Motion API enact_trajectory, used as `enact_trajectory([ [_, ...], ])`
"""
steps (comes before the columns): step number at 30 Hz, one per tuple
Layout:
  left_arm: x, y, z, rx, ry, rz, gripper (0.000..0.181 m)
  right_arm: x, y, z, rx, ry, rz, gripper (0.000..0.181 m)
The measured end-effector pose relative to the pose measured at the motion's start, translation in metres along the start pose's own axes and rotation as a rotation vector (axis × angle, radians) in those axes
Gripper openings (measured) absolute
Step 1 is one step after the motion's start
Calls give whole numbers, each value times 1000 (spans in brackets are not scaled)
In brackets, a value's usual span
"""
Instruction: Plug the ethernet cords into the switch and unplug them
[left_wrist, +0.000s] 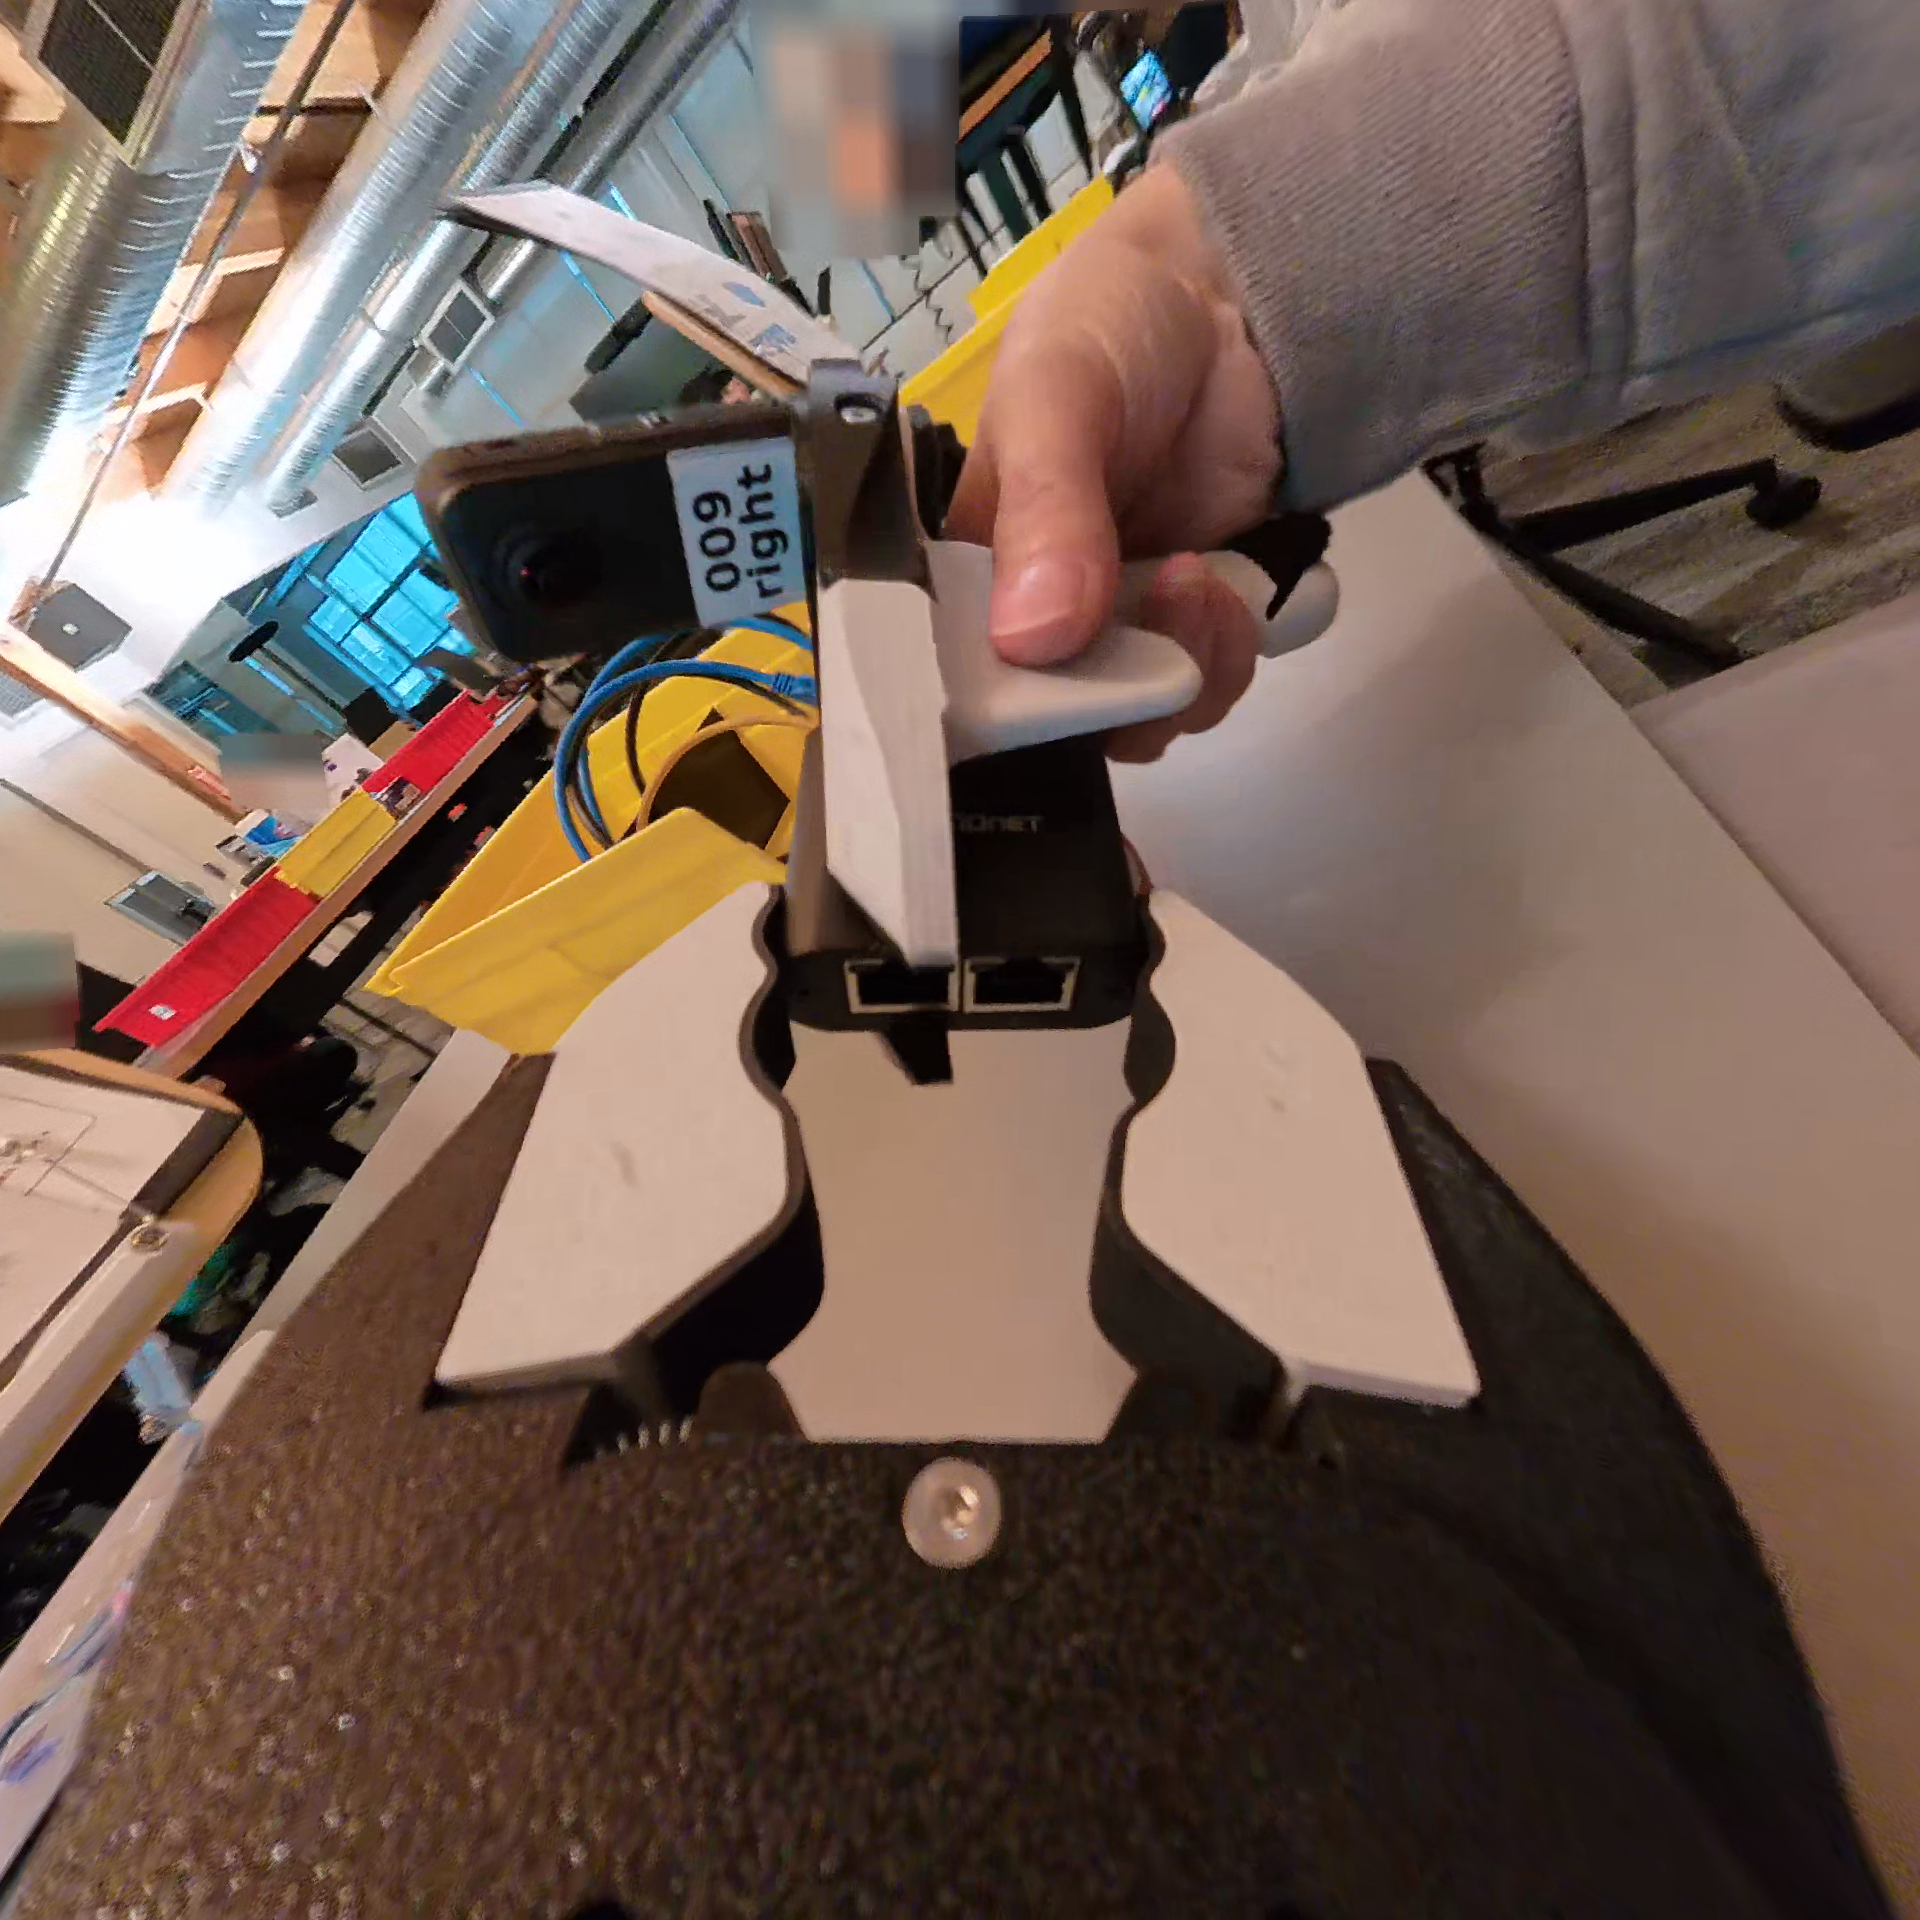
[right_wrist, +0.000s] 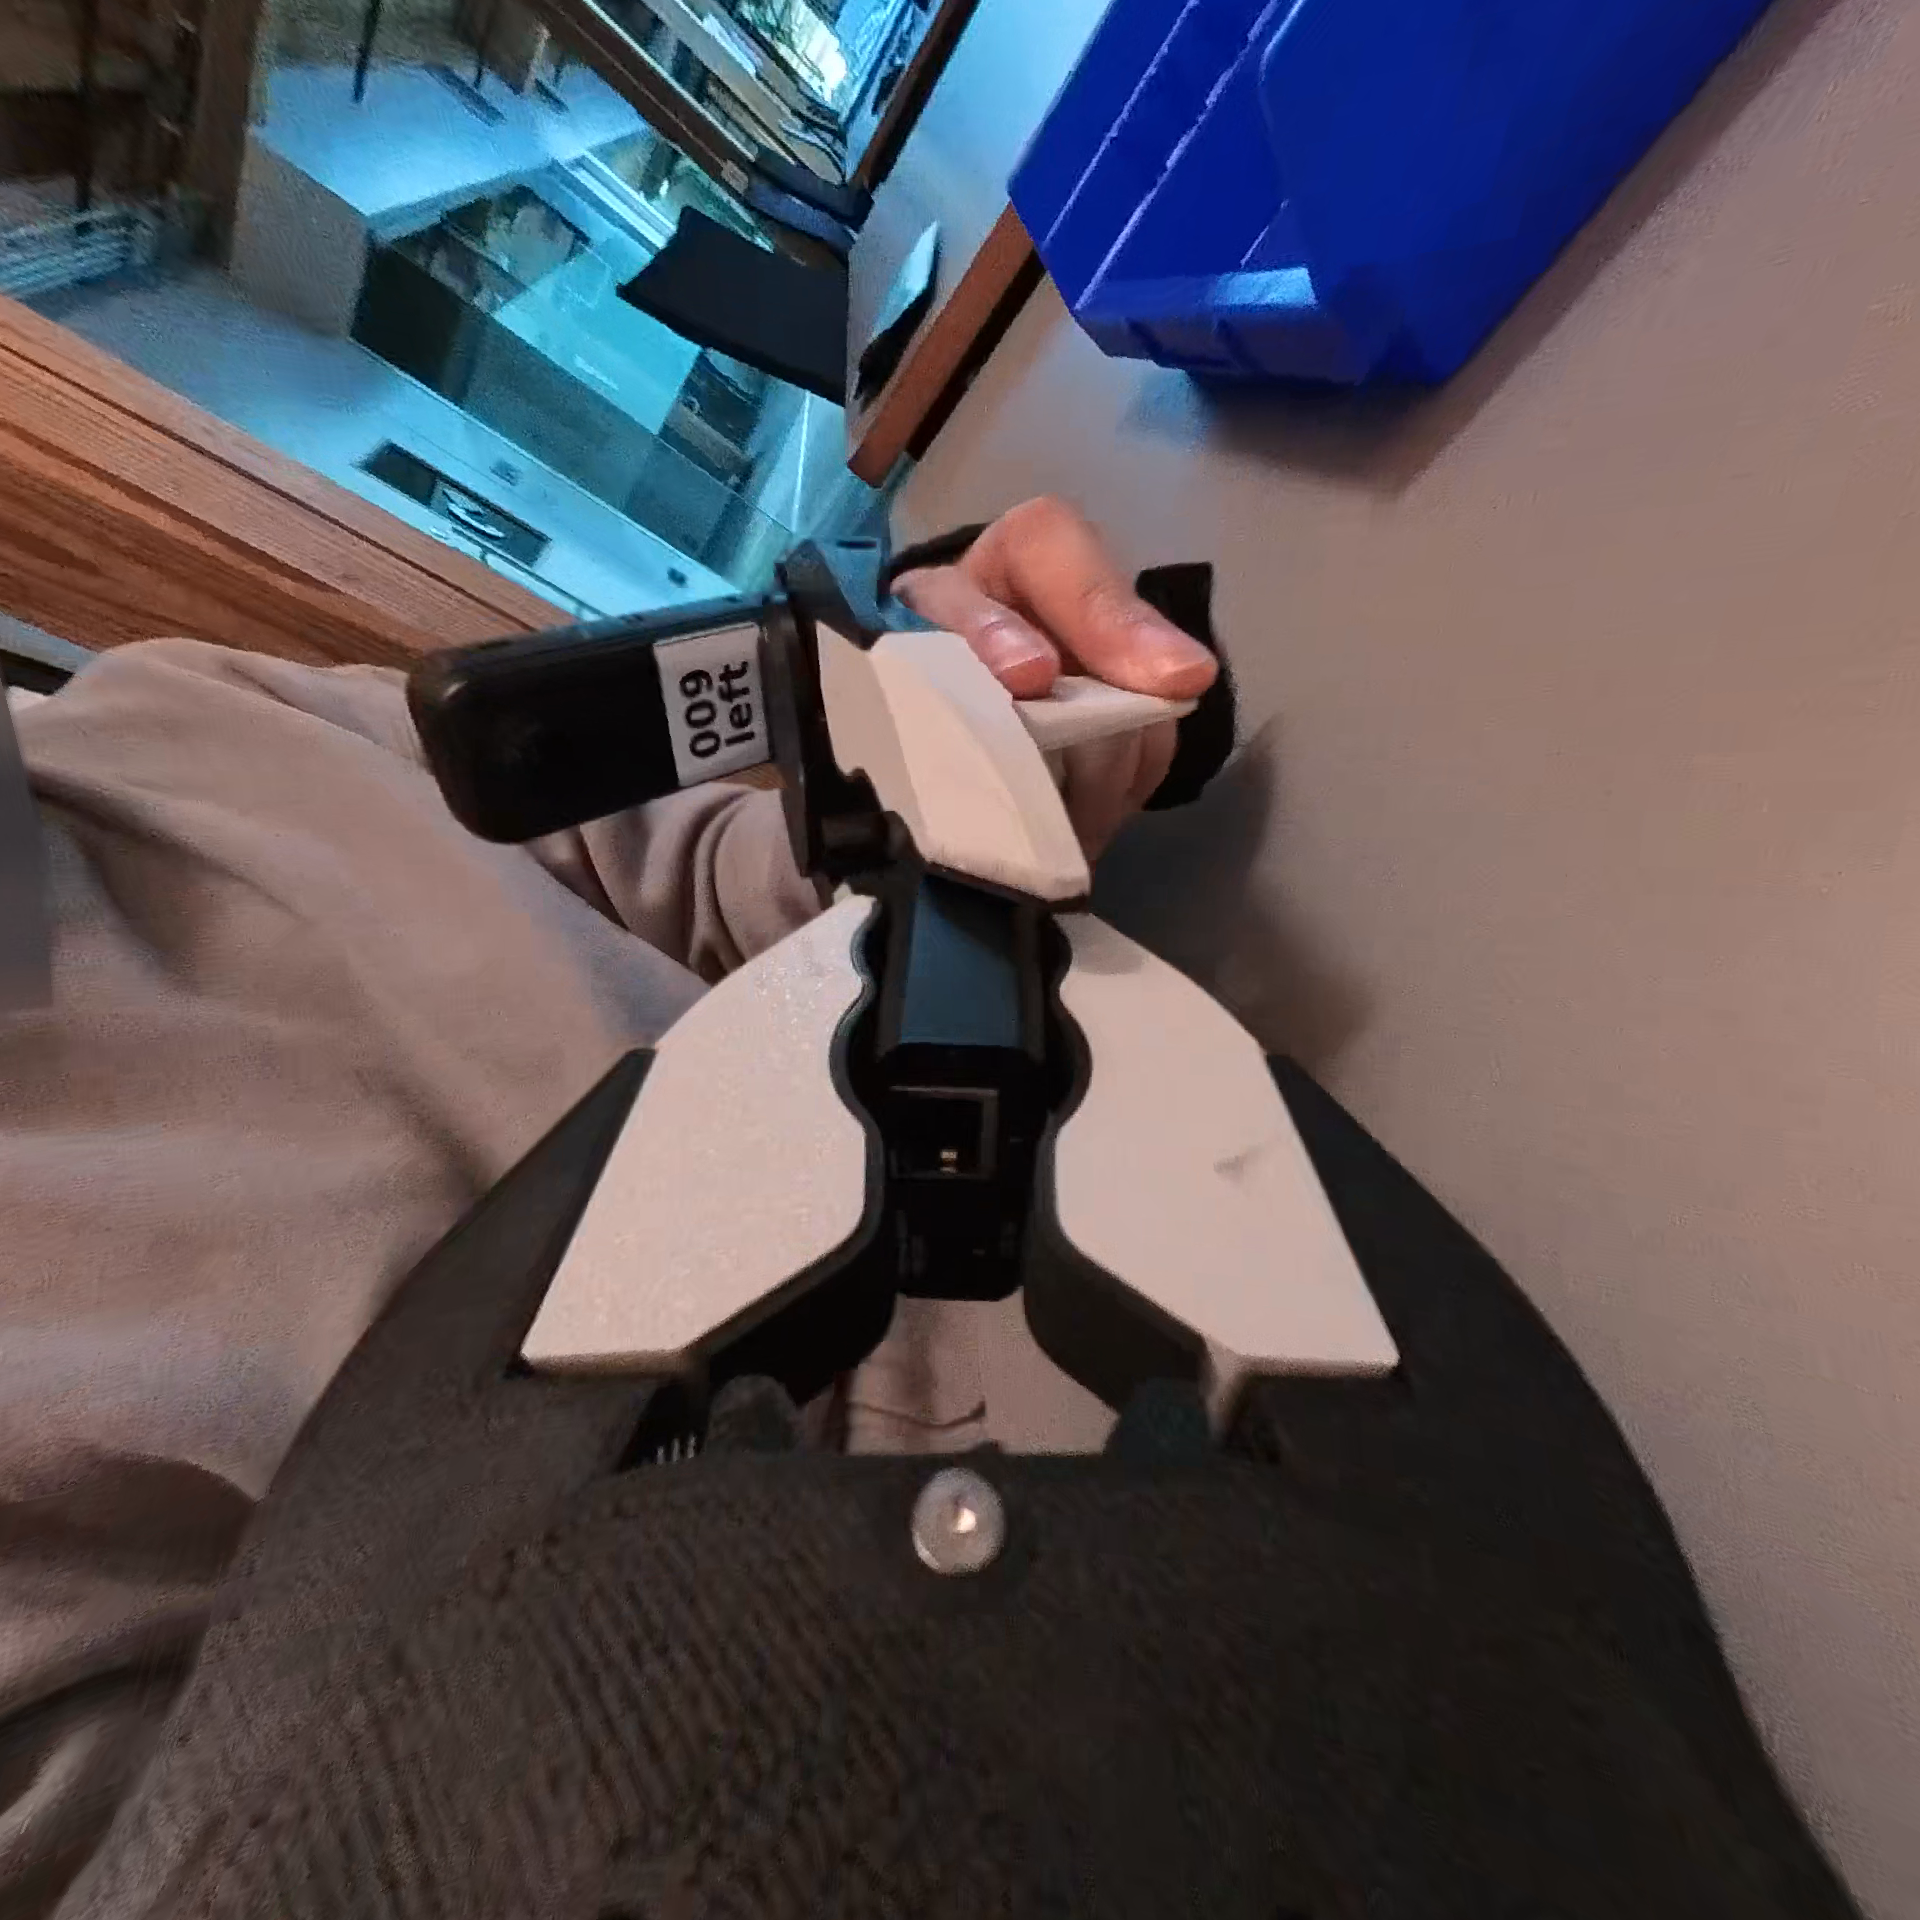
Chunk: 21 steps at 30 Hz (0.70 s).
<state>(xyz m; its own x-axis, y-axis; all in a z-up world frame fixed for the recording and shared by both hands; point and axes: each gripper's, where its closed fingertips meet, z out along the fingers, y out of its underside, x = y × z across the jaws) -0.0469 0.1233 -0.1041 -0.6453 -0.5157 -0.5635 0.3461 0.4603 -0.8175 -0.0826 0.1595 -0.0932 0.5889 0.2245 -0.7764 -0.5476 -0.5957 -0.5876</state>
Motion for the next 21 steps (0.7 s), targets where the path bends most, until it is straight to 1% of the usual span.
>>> enact_trajectory([
  [2,-3,4,2,-18,-35,-4,62,8,-2,-4,-33,67,-50,26],
  [3,-7,5,1,-18,-66,-27,69,17,-7,-10,-42,142,-84,27],
  [4,-13,7,1,-19,-102,-52,80,25,-17,-21,-35,229,-120,26],
  [5,-19,11,-1,-28,-133,-71,84,35,-29,-36,-41,333,-162,26],
  [7,-26,19,-4,-57,-158,-99,84,61,-64,-82,-67,652,-292,26],
  [10,-32,26,-7,-72,-181,-124,78,92,-125,-168,-214,1113,-526,26],
  [11,-32,26,-7,-69,-179,-133,76,101,-146,-193,-274,1231,-590,26],
  [13,-31,26,-6,-67,-175,-144,73,124,-180,-235,-410,1404,-672,26],
  [14,-31,27,-6,-70,-176,-142,73,136,-192,-249,-463,1453,-687,26],
  [15,-30,27,-6,-75,-173,-138,72,150,-198,-257,-536,1460,-695,26],
  [17,-29,30,-5,-86,-168,-136,70,175,-205,-270,-633,1485,-666,25],
  [19,-29,30,-4,-85,-165,-138,69,199,-201,-267,-715,1452,-604,25],
  [21,-28,30,-4,-84,-158,-139,67,220,-199,-261,-735,1449,-574,26],
])
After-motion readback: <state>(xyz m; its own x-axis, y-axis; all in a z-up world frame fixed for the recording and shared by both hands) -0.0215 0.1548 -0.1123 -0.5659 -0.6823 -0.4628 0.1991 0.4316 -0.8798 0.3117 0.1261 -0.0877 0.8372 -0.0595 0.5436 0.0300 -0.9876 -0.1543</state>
